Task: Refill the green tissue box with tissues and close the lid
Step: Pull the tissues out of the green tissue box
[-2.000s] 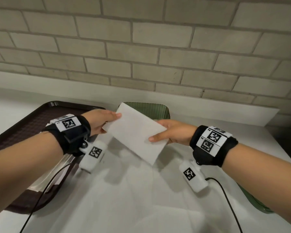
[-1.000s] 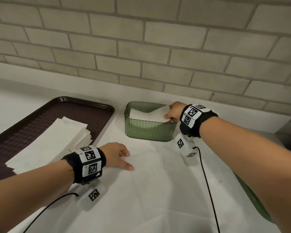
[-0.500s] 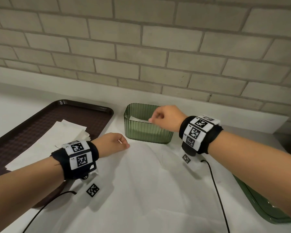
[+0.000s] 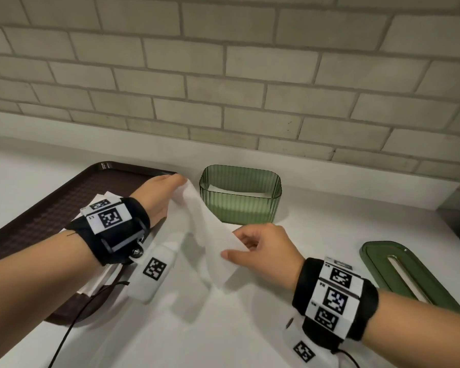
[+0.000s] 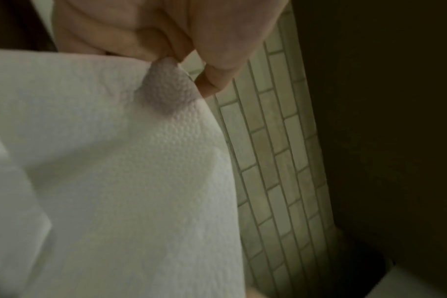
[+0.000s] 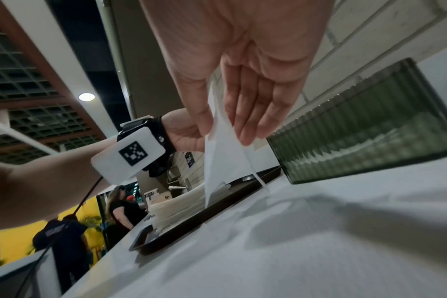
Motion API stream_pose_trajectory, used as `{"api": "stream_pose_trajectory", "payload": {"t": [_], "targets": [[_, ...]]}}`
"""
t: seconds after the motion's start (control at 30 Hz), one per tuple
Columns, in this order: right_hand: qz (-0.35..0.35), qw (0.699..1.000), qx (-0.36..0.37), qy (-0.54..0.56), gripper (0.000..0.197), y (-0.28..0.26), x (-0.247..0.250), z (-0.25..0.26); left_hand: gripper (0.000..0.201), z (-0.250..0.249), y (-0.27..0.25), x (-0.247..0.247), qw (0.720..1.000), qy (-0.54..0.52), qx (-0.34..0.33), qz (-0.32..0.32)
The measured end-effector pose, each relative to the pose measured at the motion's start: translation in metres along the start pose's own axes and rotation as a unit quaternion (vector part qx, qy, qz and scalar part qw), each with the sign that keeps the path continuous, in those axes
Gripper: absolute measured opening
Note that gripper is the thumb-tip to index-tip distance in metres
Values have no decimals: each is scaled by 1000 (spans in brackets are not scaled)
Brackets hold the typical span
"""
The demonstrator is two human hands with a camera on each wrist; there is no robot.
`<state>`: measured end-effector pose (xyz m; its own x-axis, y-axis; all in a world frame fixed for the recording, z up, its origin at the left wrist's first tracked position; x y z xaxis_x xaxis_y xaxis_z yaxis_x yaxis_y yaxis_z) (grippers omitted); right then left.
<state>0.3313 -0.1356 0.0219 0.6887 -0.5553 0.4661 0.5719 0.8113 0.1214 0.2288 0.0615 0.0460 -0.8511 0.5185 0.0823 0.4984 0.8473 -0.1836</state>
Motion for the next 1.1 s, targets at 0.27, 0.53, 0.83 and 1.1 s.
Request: {"api": "stream_pose_trajectory", "payload": {"t": [0.27, 0.53, 0.83, 1.1], "targets": [[-121, 989, -41, 71, 6, 27, 30, 0, 60, 1, 0, 2, 997, 34, -61, 32], [-203, 974, -76, 71, 15, 93, 53, -12, 27, -19, 24, -15, 921, 366, -135, -4], [-195, 962, -189, -2, 25, 161, 62, -50, 47, -30, 69, -52, 968, 228, -87, -61], [-157, 963, -205, -78, 45, 166, 59, -43, 24, -17, 61, -50, 930, 324, -170, -40]]}}
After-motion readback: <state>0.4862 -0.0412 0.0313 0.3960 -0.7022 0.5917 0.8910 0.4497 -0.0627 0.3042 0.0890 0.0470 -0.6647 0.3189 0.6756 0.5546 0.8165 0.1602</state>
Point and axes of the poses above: each hand's wrist, its own y-axis towards the middle knuckle, its own x-axis out of the back of the hand, z = x × y, the point moved 3 cm from there along y, towards the middle knuckle, and after that the axes turned 11 degrees about -z, right-handed, at the moved point
